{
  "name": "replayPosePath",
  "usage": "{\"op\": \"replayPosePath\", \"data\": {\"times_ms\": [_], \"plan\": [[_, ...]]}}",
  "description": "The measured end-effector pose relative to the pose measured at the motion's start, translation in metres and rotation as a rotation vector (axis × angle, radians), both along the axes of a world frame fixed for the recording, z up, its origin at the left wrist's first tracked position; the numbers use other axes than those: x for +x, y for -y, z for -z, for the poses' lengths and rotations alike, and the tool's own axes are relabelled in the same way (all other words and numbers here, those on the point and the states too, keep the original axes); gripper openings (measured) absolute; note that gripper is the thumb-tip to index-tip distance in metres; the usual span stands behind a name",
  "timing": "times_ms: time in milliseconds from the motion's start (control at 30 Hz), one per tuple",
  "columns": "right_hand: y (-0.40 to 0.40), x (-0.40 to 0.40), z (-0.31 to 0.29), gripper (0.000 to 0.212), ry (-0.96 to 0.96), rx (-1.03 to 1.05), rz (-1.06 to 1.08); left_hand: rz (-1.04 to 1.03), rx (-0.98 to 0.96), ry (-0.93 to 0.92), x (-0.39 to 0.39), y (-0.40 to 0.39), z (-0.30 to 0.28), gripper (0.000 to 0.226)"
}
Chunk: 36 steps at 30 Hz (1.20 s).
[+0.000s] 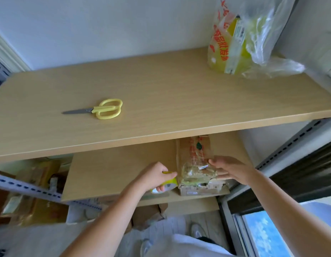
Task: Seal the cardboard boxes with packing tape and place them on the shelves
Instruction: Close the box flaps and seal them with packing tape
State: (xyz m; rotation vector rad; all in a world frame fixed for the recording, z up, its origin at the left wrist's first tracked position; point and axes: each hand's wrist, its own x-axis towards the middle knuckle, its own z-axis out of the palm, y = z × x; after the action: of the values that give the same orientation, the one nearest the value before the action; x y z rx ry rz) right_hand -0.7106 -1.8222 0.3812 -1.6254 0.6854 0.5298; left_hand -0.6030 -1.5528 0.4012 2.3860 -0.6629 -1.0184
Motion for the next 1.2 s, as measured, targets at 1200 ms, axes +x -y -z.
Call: {"op": "replayPosePath", "data": {"times_ms": [1200], "plan": [[-0.107,0.035,-0.02,0.131,-0.222,-0.91,-0.106,0.001,-0.025,0.115,0.007,0.011,0.027,0.037]]}}
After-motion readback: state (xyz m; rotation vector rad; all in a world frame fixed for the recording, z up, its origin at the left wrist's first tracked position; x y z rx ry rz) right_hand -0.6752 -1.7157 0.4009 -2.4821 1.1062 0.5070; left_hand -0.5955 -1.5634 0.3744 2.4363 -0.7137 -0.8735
